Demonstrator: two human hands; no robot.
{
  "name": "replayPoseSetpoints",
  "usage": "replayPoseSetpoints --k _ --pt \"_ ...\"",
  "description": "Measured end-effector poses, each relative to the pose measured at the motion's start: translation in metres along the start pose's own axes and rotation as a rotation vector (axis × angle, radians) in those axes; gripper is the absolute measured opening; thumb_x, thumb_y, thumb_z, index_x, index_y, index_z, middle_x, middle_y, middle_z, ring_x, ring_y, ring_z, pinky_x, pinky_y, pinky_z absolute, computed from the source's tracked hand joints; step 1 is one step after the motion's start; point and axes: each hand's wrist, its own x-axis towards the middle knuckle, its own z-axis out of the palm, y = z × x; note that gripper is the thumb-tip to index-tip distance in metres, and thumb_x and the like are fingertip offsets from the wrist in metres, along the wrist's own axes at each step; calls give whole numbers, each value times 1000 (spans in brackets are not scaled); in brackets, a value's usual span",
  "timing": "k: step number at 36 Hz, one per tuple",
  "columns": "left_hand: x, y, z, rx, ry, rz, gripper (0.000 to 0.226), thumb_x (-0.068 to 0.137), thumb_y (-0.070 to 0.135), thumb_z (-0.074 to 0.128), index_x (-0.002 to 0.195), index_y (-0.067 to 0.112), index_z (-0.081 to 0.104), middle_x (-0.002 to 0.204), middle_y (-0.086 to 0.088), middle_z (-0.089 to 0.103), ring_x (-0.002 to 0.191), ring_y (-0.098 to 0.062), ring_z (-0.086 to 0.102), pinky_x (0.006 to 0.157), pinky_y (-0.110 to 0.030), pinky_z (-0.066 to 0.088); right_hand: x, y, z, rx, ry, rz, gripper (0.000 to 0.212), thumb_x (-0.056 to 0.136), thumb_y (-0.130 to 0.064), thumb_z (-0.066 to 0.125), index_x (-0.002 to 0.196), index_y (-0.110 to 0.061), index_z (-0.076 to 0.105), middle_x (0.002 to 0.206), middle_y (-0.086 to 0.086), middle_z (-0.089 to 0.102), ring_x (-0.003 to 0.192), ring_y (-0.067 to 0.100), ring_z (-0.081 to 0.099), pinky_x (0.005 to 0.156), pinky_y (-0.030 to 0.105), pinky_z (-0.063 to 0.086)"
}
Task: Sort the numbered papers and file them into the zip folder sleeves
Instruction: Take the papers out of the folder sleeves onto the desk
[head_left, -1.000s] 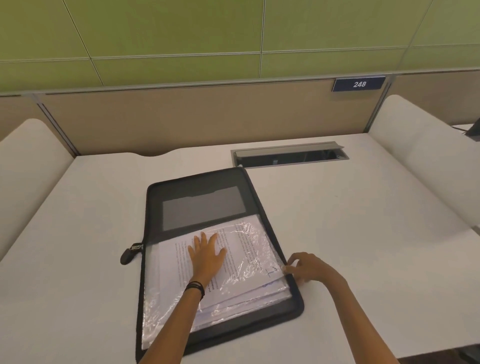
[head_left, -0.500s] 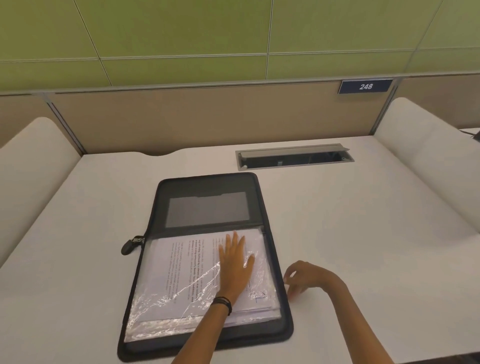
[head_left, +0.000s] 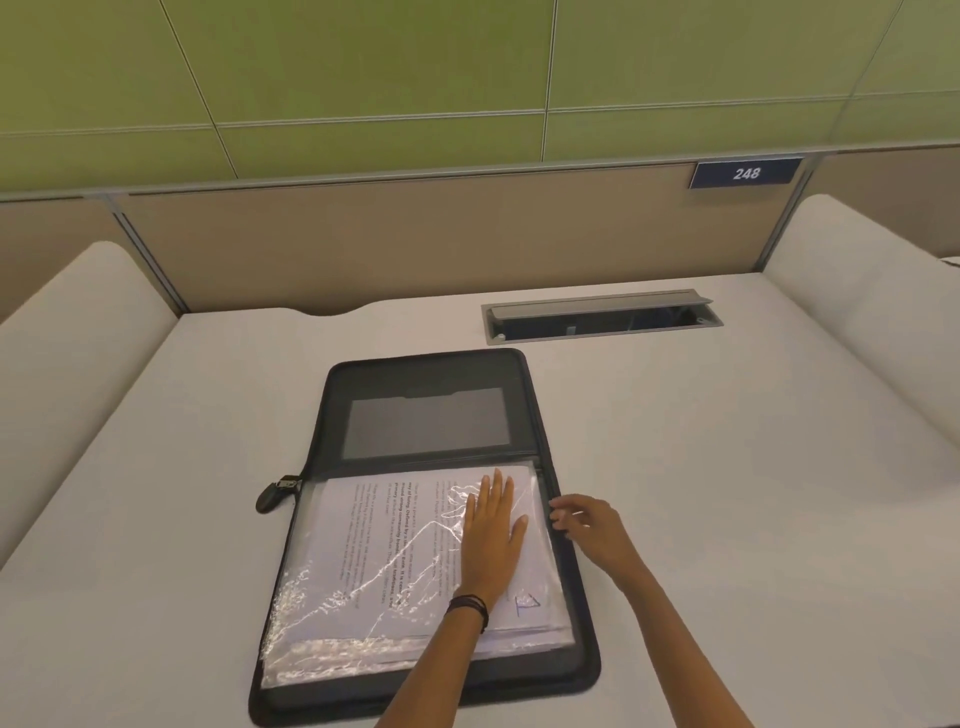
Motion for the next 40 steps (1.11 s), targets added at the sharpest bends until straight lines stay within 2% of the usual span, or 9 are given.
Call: replayPoseSetpoints --k 4,7,10,13,20,26,29,33,40 --pt "-1 -1 1 -12 20 46 54 83 74 -8 126 58 -36 152 0 0 139 -18 -4 114 -32 -13 5 3 8 -30 -25 -12 14 92 -15 56 101 -13 66 91 -7 65 81 6 63 69 5 45" --pt "0 -2 0 -37 14 54 55 79 77 -11 124 60 -37 151 2 -4 139 -17 -6 112 -32 -14 10 7 11 -42 -47 0 14 92 -15 57 103 -14 66 97 -2 66 88 11 63 77 10 47" --pt "-2 3 -6 -83 -11 5 81 70 82 -17 140 40 -20 156 0 0 144 -15 -2 109 -23 -16 15 11 13 -36 -50 4 14 91 -12 58 103 -13 66 99 3 66 92 16 63 83 18 49" --pt "-4 10 -15 -101 -30 -51 94 63 84 -18 138 27 -14 158 -1 1 146 -15 0 102 -15 -20 18 11 15 -20 -42 10 15 92 -10 56 103 -11 66 97 2 65 90 17 63 80 15 48" --pt "-8 18 -22 -134 -93 -133 104 53 89 -22 136 26 -17 159 0 0 147 -24 2 108 -27 -7 21 14 18 -11 -44 -69 14 91 -9 57 103 -15 62 94 3 67 86 20 65 88 32 54" --pt "-8 20 -23 -183 -91 -177 119 50 90 -24 146 23 -7 159 1 4 147 -25 3 116 -36 4 21 12 20 -46 -43 -49 16 92 -8 55 101 -20 61 90 -7 62 88 19 63 87 26 51" --pt "-9 21 -25 -206 -87 -185 123 49 91 -24 148 21 -3 159 1 4 147 -24 3 116 -35 2 21 11 21 -75 -36 -22 15 92 -9 55 99 -20 62 90 -2 64 87 20 63 85 23 50" --pt "-9 24 -29 -219 -90 -198 127 46 92 -25 149 21 -2 159 1 4 147 -24 1 116 -35 1 21 10 24 -125 -10 10 15 92 -8 54 93 -19 64 89 0 63 81 15 61 75 9 46" --pt "-11 27 -32 -234 -91 -204 129 44 93 -25 149 22 0 159 2 4 147 -24 0 116 -36 2 22 7 25 -158 -13 65 16 92 -12 56 97 -8 70 89 -2 62 79 8 58 71 7 41"
